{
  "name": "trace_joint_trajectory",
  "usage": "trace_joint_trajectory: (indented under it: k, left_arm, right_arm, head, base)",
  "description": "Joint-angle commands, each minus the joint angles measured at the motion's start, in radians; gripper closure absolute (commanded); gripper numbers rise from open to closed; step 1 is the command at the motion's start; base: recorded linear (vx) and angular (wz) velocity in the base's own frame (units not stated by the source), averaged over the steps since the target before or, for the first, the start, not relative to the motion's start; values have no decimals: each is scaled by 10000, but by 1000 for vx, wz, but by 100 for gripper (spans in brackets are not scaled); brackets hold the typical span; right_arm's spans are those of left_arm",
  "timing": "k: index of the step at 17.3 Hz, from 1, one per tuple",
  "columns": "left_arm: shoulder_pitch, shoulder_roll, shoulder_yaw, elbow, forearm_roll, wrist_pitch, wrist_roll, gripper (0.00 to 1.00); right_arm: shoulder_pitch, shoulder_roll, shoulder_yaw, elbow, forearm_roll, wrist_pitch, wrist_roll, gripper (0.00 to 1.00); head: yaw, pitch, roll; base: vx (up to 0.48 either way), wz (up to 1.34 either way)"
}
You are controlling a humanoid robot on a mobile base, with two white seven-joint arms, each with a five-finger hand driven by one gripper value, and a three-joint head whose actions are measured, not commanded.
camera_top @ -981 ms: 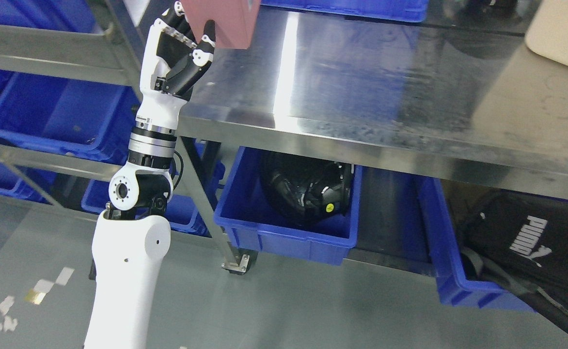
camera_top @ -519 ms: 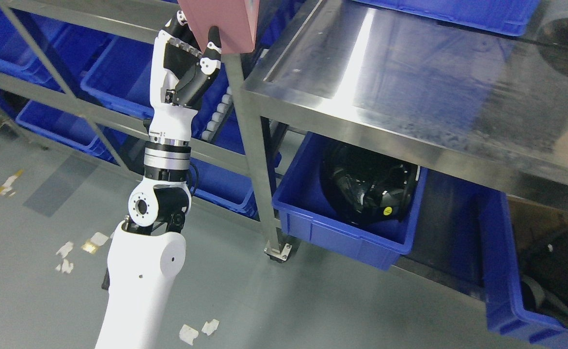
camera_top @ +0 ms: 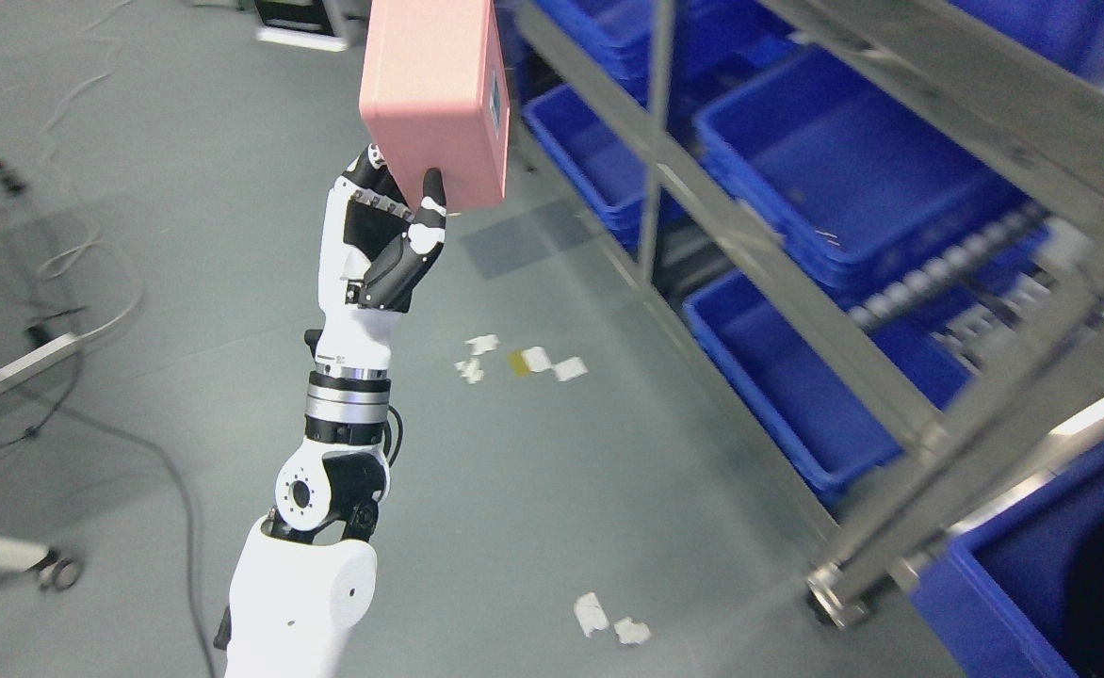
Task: Place storage box into left shelf container
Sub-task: 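Carry the pink box in the left hand while turning toward the bin rack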
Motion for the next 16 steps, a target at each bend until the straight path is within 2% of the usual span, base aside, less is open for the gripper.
trace_joint_trajectory:
  k: [1, 6, 12, 16]
  left_arm:
    - [1163, 172, 187, -508, -17, -59, -114, 100]
    - [2023, 172, 155, -616, -17, -288, -129, 100]
    - [2990, 172, 599, -555, -32, -534, -160, 100]
    - [3742, 172, 953, -585, -199, -978, -1016, 100]
  right_arm:
    - [94, -174, -46, -174, 15, -2, 54, 0]
    - [94, -174, -46, -174, 15, -2, 54, 0]
    - [94, -174, -46, -174, 15, -2, 54, 0]
    - [94, -174, -46, -174, 15, -2, 54, 0]
  head:
    - [0, 0, 0]
    - [0, 2, 0]
    - [0, 2, 0]
    - [0, 3, 0]
  base:
    - [314, 1417]
    - [403, 1001]
    - [471, 230]
    - [559, 161]
